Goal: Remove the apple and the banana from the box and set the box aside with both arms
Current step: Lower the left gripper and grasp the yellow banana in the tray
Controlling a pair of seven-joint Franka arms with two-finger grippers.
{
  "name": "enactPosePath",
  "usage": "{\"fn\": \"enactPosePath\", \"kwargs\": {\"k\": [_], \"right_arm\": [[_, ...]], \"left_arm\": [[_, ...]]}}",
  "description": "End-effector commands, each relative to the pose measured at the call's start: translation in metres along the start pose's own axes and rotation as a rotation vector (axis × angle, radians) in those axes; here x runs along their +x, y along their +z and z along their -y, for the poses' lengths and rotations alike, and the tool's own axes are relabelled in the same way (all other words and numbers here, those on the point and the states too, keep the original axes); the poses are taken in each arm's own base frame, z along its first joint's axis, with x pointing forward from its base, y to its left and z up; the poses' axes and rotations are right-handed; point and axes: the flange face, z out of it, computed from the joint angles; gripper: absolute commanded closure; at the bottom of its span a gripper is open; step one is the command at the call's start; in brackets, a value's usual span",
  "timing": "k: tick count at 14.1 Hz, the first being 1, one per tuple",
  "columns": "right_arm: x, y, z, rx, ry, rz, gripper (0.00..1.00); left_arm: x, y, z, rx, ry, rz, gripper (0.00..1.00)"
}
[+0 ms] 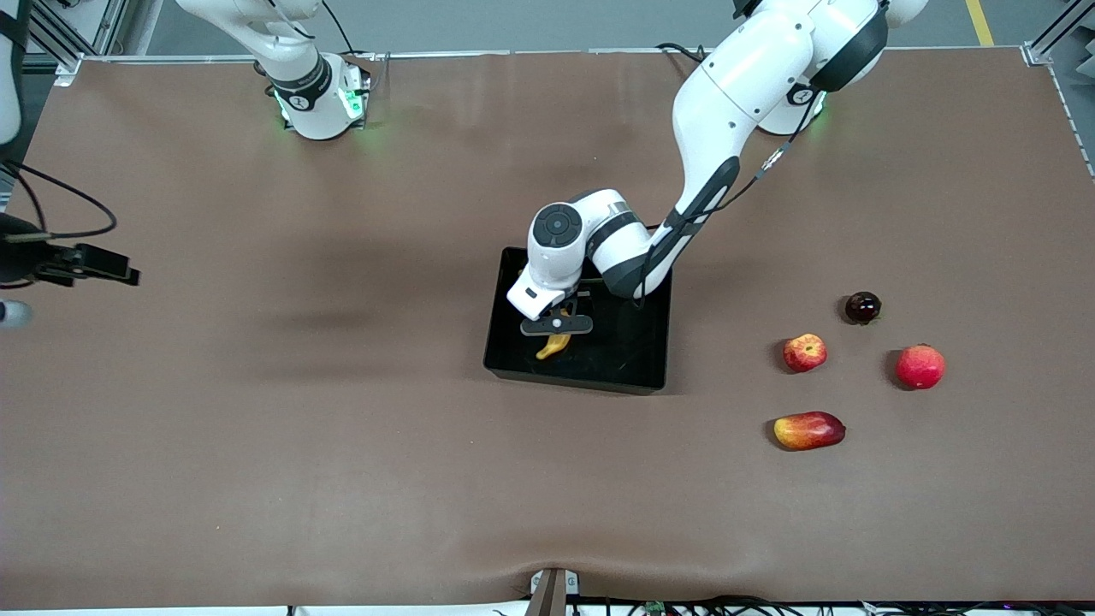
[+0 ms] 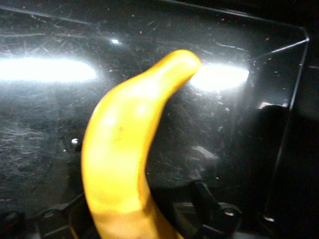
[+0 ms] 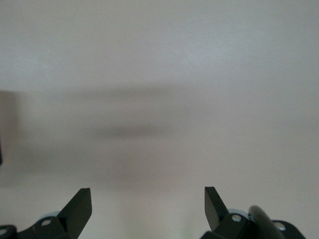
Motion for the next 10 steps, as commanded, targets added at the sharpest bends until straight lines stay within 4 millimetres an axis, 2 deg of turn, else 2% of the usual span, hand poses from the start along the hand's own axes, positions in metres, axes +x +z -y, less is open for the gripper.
{"fn": "enactPosePath", "kwargs": {"k": [1,3,5,8,10], "right_arm": [[0.000,0.025,0.010,0.038,-0.002,-0.002,0.00],[0.004,0.046,0.028,0.057,0.049,0.037,0.00],[0.006,0.048,0.053,0.081,0.081,0.037,0.00],[0.007,0.049,0.066,0.081,0.062,0.033,0.00],[0.005,0.050,0.090,0.101,0.058,0.042,0.00]], "left_arm": [[-0.004,0.020,-0.001,0.023,0.003,-0.010,0.99],[-0.002,0.011,-0.002,0.020,0.007,-0.023,1.00],[0.006,-0.009,-0.002,0.024,0.001,-0.041,1.00],[0.015,-0.050,0.002,0.064,-0.003,-0.064,1.00],[0.015,-0.069,0.001,0.083,-0.003,-0.071,1.00]]}}
